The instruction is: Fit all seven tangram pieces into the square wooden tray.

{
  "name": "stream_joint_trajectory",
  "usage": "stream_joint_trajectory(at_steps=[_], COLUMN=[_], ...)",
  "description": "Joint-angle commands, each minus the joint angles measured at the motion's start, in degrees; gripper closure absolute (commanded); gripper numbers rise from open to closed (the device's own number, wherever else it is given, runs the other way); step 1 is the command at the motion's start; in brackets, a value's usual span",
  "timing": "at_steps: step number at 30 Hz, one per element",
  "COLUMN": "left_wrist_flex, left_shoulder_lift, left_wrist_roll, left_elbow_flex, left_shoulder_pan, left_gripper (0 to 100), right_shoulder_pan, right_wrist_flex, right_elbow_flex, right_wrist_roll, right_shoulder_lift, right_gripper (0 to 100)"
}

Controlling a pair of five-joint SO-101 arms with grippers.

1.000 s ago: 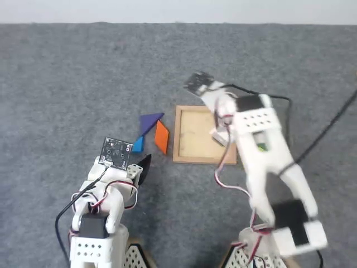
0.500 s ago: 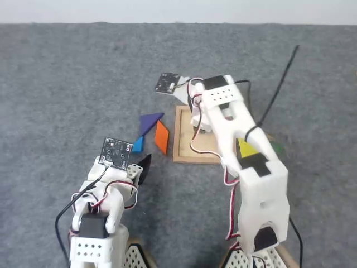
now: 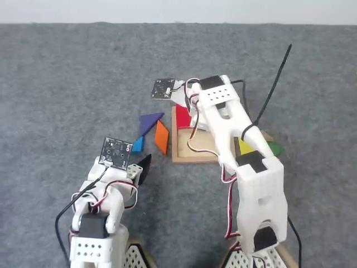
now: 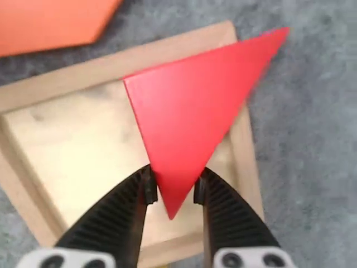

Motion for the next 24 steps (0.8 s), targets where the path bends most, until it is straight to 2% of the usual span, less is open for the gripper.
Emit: stream_joint_trajectory(at_steps=[1, 10, 14, 17, 21, 24], left_wrist_flex=[0.5, 0.5, 0.5, 0.5, 0.5, 0.5], left_shoulder_lift=[-0.9, -0.9, -0.9, -0.9, -0.9, -0.9], left_wrist_roll=[-0.3, -0.3, -0.3, -0.3, -0.3, -0.3], left_elbow_flex=[-0.6, -0.6, -0.6, -0.6, -0.6, -0.6], left_shoulder_pan=[-0.2, -0.2, -0.2, -0.2, -0.2, -0.2], left_gripper=[73, 73, 73, 73, 73, 73], right_shoulder_pan=[3.8, 8.7, 8.3, 4.2, 0.2, -0.7], right_wrist_flex=[0.8, 1.5, 0.6, 0.7, -2.9, -3.7], right_elbow_flex=[-5.0, -6.8, -7.6, -7.0, -7.1, -7.1], right_wrist_roll=[-2.5, -4.6, -16.1, -24.6, -32.8, -36.1], right_shoulder_lift=[-1.2, -0.7, -1.5, -1.4, -1.4, -1.5], right_gripper=[92.8, 92.8, 92.8, 92.8, 92.8, 92.8])
